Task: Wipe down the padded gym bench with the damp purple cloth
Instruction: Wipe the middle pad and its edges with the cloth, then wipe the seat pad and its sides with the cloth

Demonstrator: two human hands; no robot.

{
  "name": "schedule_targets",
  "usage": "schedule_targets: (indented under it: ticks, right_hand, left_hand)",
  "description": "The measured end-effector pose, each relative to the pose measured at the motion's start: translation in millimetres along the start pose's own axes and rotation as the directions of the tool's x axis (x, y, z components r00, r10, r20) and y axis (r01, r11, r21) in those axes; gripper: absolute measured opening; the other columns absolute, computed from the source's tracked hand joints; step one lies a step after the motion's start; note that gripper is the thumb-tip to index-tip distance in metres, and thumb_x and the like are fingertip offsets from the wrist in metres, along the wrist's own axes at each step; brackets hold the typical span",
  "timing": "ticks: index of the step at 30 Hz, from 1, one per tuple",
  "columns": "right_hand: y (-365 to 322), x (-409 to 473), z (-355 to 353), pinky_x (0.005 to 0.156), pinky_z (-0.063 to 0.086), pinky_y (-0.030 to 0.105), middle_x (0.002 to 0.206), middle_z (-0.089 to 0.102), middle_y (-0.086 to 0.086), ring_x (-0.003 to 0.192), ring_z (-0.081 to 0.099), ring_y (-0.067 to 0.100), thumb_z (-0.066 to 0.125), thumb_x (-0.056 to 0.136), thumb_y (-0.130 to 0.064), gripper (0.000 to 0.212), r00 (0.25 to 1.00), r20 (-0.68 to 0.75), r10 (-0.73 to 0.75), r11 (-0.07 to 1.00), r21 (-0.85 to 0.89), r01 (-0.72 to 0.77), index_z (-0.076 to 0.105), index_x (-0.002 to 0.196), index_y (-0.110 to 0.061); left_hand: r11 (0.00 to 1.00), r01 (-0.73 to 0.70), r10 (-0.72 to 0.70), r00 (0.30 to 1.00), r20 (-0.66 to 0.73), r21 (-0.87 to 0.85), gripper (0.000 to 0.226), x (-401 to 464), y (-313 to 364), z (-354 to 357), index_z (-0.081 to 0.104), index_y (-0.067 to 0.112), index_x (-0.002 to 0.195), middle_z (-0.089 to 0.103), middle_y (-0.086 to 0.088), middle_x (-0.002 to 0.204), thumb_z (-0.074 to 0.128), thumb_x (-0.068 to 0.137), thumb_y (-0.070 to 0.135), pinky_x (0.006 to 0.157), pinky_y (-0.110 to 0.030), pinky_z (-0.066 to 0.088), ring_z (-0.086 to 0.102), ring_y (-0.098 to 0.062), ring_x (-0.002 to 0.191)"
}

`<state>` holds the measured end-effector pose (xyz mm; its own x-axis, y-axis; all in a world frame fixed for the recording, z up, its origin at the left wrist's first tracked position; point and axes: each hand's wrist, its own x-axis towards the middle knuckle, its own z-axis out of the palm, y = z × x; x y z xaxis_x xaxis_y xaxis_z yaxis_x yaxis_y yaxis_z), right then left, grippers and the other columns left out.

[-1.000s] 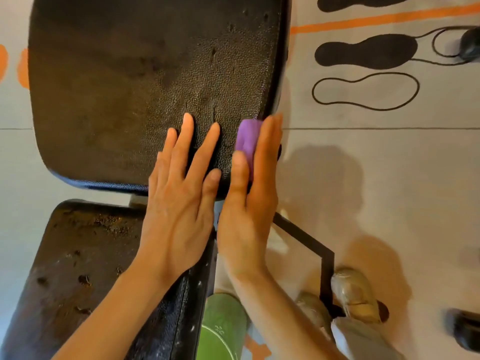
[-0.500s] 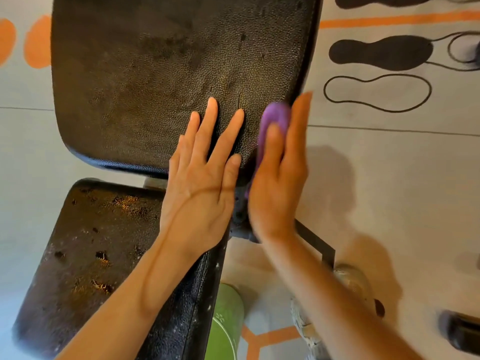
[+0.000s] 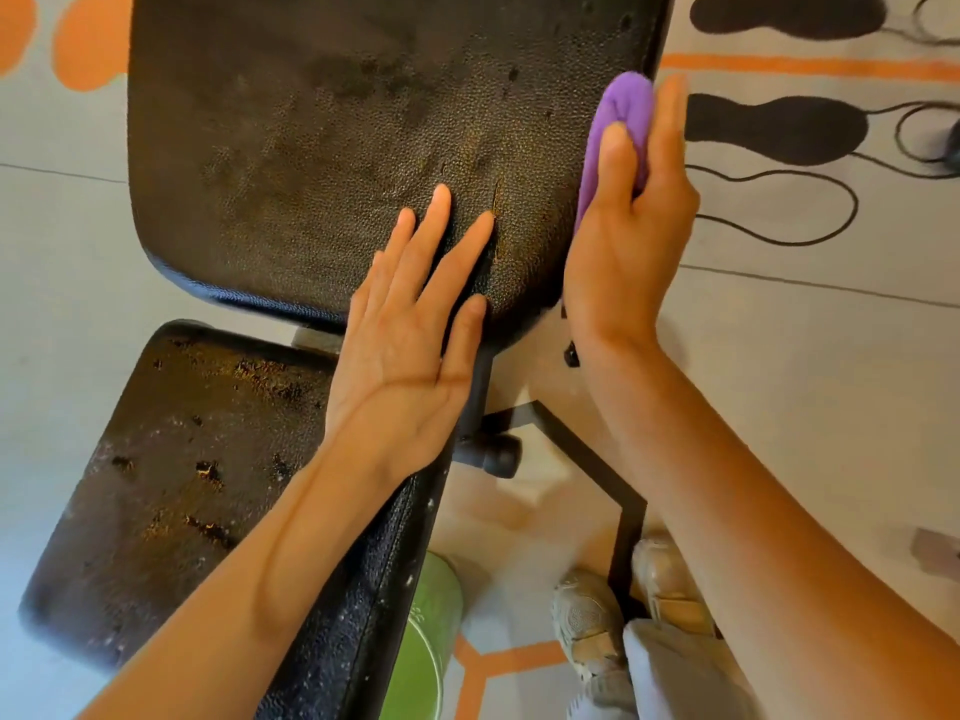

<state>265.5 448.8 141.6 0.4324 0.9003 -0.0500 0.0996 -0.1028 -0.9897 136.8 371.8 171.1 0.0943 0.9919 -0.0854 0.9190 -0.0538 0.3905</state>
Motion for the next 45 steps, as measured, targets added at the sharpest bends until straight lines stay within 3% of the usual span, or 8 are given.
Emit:
schedule_targets:
  ticks: [4,8,15,19,30,34,42,45]
  right_hand:
    - [-10,-20,-20,0.113,0.038,0.037,0.148,0.044,0.012,0.138,0.043,0.022,0.037,0.102,-0.021,0.051,0.991,0.110,-0.070,0.994,-0.072,0.078,0.026,0.150,-0.006]
    - [-24,-53,-45,0.117,0.028,0.021,0.155,0.034,0.005,0.144,0.029,0.011,0.039,0.102,-0.012,0.046,0.933,0.324,-0.154,0.976,-0.100,0.196,0.030,0.147,-0.006]
    - [-48,-80,-56,0.117,0.032,0.033,0.149,0.044,0.007,0.143,0.034,0.016,0.044,0.099,-0.004,0.042,0.693,0.679,-0.241,0.928,-0.048,0.369,0.043,0.141,-0.002]
    - [-59,-92,-49,0.113,0.037,0.029,0.143,0.051,0.002,0.135,0.044,0.007,0.047,0.099,-0.004,0.039,0.565,0.804,-0.188,0.934,-0.032,0.357,0.048,0.138,-0.007]
    - [-39,-102,-7,0.116,0.032,0.037,0.144,0.050,0.005,0.140,0.038,0.017,0.051,0.095,-0.007,0.040,0.298,0.939,-0.169,0.817,-0.035,0.575,0.055,0.134,-0.010]
    - [-29,-102,-14,0.121,0.018,0.047,0.152,0.039,0.001,0.147,0.024,0.021,0.046,0.096,-0.033,0.045,0.207,0.968,-0.142,0.715,-0.044,0.697,0.051,0.138,-0.017]
    - [-26,-107,-30,0.118,0.027,0.030,0.151,0.039,0.006,0.144,0.030,0.020,0.045,0.100,-0.017,0.041,0.235,0.960,-0.153,0.674,-0.072,0.735,0.048,0.140,-0.008]
    - [-27,-108,-47,0.119,0.026,0.033,0.153,0.037,0.007,0.147,0.024,0.019,0.039,0.101,-0.021,0.043,0.160,0.975,-0.153,0.656,-0.021,0.755,0.044,0.142,-0.006]
  left_hand:
    - [0.996,0.054,-0.056,0.998,-0.039,-0.066,0.050,-5,2,-7,0.029,0.027,0.153,0.017,0.005,0.165,0.035,0.103,0.032,0.126,-0.039,0.005,0.007,-0.013,0.153]
    - [0.979,0.166,-0.178,0.978,-0.104,-0.120,0.049,-26,1,-20,0.035,0.027,0.151,0.020,0.006,0.163,0.035,0.102,0.031,0.125,-0.035,0.003,0.009,-0.010,0.153]
    - [0.925,0.357,-0.376,0.912,-0.164,-0.132,0.048,-100,-19,-43,0.036,0.030,0.150,0.018,0.010,0.164,0.034,0.103,0.034,0.125,-0.032,0.002,0.008,-0.012,0.154]
    - [0.879,0.456,-0.475,0.861,-0.181,-0.139,0.050,-135,-22,-47,0.037,0.028,0.150,0.016,0.011,0.164,0.035,0.101,0.036,0.125,-0.035,0.003,0.006,-0.010,0.154]
    - [0.799,0.599,-0.597,0.780,-0.188,-0.049,0.054,-175,-25,-36,0.027,0.025,0.155,0.013,0.006,0.166,0.031,0.103,0.039,0.124,-0.030,-0.005,0.003,-0.013,0.154]
    - [0.794,0.608,-0.598,0.775,-0.205,-0.013,0.052,-173,-23,-36,0.031,0.022,0.153,0.019,0.002,0.164,0.031,0.103,0.037,0.125,-0.032,0.000,0.009,-0.017,0.154]
    - [0.786,0.617,-0.608,0.758,-0.238,-0.040,0.051,-172,-24,-31,0.035,0.021,0.151,0.024,0.002,0.163,0.036,0.101,0.034,0.125,-0.040,0.011,0.015,-0.018,0.153]
    - [0.784,0.619,-0.610,0.757,-0.234,-0.040,0.051,-171,-23,-33,0.035,0.021,0.151,0.024,0.003,0.163,0.036,0.101,0.033,0.125,-0.041,0.012,0.015,-0.018,0.153]
